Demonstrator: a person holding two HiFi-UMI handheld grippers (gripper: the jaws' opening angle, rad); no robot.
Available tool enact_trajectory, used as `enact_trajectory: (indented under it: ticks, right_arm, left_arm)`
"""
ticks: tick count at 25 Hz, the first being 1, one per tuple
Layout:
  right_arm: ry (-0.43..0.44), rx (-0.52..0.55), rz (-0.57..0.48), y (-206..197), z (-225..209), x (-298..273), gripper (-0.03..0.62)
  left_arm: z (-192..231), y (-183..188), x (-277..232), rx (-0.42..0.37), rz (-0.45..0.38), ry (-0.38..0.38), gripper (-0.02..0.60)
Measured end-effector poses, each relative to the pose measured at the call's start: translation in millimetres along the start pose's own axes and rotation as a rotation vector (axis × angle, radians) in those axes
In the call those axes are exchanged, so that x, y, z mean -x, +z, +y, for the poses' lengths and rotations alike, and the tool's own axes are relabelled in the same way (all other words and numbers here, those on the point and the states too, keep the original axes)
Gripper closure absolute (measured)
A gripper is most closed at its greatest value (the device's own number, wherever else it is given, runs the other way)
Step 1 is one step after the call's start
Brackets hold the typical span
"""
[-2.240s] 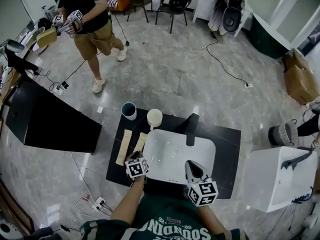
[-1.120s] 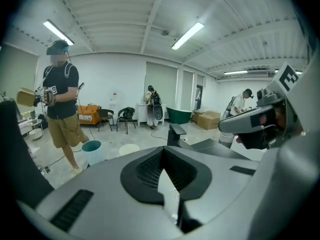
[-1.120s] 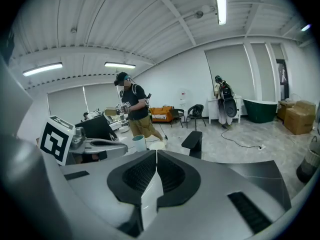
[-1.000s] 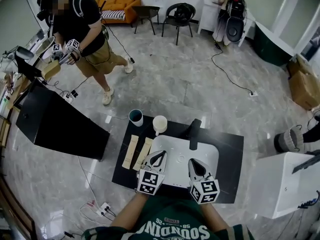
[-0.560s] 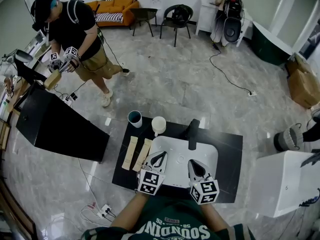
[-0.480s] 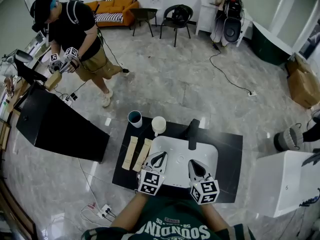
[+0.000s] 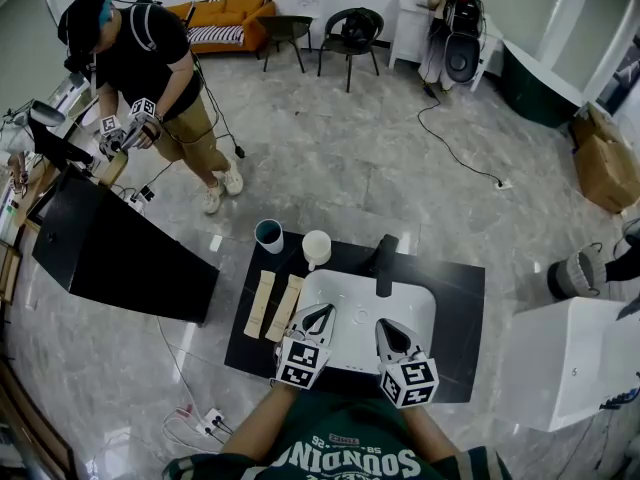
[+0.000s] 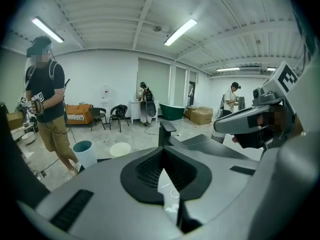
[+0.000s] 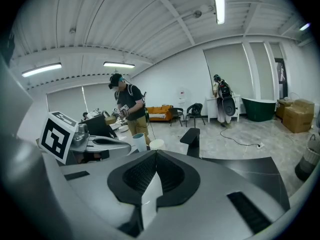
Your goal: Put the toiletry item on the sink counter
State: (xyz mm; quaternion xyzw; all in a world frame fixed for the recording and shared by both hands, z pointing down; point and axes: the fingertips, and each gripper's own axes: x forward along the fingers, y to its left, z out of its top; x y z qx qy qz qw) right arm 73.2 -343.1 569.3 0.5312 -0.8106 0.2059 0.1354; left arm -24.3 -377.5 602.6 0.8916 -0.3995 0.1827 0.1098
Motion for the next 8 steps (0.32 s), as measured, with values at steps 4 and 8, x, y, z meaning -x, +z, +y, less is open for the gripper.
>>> enact_trajectory:
  ticks: [4,8]
  right_arm:
    - [0.002,0.003,0.010,-4.6,0.9,1.4,0.553]
    - [0.005,0.002,0.009,-4.7,2.4,0.0,0.553]
  left_arm:
    - [-0.9,-5.5,0.4,0.006,0.011,-0.002,0.571]
    - [0.7,-7.5,-0.1,0.009,0.013,-0.004,0.572]
